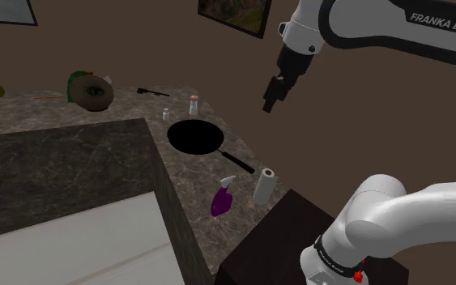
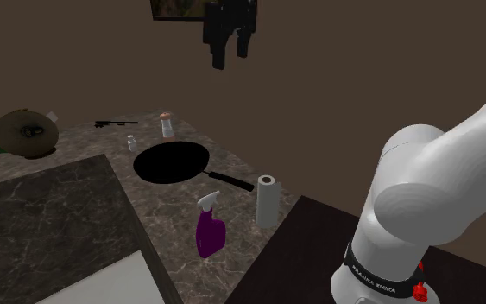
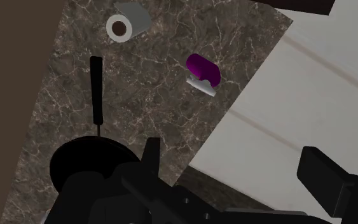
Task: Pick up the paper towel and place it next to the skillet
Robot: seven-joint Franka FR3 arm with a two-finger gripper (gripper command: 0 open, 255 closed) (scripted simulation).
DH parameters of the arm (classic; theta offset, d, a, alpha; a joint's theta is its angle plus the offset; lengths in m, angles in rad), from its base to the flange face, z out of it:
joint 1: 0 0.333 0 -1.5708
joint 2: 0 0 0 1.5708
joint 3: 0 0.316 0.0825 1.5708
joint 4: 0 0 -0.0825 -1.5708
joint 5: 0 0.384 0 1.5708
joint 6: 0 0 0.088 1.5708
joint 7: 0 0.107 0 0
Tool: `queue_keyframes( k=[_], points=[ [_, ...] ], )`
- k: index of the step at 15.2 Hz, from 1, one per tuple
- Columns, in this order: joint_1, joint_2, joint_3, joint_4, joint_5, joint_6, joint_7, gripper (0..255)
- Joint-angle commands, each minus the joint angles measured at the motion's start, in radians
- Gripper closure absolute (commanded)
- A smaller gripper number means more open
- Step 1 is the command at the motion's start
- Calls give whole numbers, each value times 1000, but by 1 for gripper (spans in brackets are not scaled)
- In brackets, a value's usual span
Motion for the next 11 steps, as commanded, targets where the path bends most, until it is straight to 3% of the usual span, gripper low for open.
queue_keyframes(
  k=[1,11],
  points=[
    [0,0,0,0,0,0,0,0],
    [-36,-55,-126,-330,-63,279,-127,0]
  ],
)
